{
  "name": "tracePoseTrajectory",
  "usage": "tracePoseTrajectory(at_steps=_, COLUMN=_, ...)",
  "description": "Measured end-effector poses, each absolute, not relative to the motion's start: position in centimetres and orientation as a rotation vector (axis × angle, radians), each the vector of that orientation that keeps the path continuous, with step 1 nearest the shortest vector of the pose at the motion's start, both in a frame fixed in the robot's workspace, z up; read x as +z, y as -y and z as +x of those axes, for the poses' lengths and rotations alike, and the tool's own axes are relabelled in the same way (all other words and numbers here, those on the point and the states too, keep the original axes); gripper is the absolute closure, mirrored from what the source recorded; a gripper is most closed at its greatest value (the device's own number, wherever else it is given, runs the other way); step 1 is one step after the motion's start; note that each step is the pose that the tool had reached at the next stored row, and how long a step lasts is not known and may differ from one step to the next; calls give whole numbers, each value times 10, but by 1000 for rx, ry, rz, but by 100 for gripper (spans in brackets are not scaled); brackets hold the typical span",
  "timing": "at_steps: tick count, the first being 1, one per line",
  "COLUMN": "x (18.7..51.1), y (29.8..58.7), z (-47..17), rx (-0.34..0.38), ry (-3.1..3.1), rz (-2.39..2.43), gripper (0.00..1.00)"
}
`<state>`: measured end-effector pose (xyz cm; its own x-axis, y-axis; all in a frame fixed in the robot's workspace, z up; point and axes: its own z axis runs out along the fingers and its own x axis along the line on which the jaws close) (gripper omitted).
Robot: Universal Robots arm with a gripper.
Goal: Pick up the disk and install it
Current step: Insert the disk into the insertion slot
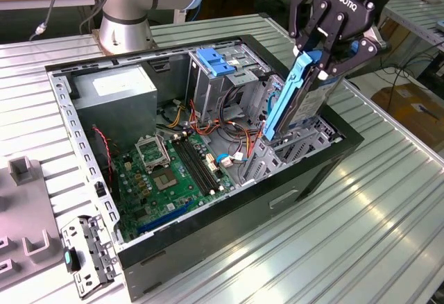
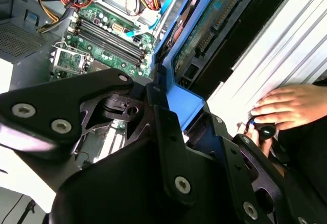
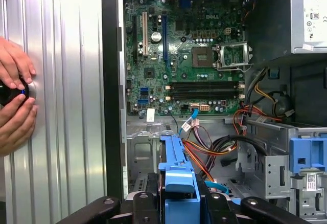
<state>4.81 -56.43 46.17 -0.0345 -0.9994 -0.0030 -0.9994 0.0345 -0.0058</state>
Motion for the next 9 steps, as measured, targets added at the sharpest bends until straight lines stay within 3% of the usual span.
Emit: tracePoseTrajectory(at_steps=9, x=453, y=564, z=54, rx=-4, ry=-2250, rz=-2184, gripper=63)
